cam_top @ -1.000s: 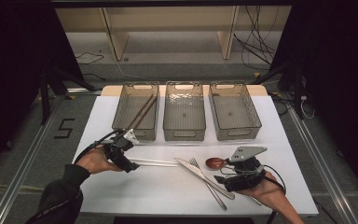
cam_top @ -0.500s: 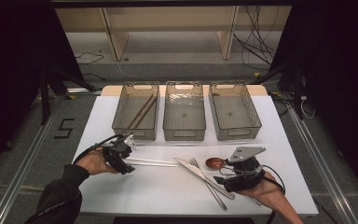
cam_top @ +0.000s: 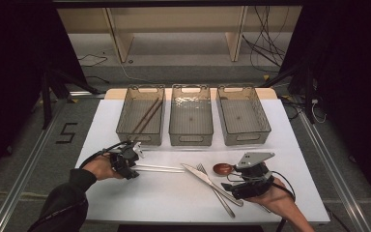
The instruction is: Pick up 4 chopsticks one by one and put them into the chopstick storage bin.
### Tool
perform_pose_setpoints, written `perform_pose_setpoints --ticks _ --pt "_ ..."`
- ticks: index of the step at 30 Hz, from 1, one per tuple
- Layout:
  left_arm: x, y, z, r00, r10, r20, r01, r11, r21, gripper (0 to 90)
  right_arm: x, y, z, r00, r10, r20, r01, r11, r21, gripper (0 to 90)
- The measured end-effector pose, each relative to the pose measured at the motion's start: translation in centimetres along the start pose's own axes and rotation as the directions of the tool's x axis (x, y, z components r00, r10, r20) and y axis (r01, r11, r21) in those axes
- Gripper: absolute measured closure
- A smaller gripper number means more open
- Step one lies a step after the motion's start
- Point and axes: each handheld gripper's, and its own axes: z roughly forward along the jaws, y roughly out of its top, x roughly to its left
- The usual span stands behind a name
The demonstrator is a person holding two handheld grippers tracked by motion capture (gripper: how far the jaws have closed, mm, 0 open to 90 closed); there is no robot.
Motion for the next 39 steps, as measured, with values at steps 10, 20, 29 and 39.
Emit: perform_pose_setpoints --ticks 10,20,29,39 --pt "0.0 0.5 0.0 0.9983 0.010 0.057 -0.014 0.9971 0.075 61.2 0.0 0.0 0.1 1.0000 -0.004 -0.007 0.004 1.000 0.003 29.2" --pt "-0.6 0.7 0.0 0.9938 0.081 0.076 -0.088 0.9919 0.091 74.9 0.0 0.0 0.0 1.0000 -0.004 -0.007 0.004 1.000 0.004 29.3" --pt "-0.9 0.6 -0.1 0.9857 0.147 0.082 -0.154 0.9844 0.085 78.4 0.0 0.0 0.0 1.0000 -0.003 -0.006 0.003 1.000 0.007 29.4" --pt "-1.4 0.6 -0.1 0.9721 0.215 0.093 -0.224 0.9704 0.091 82.7 0.0 0.0 -0.1 1.0000 -0.005 -0.004 0.005 1.000 0.003 29.8"
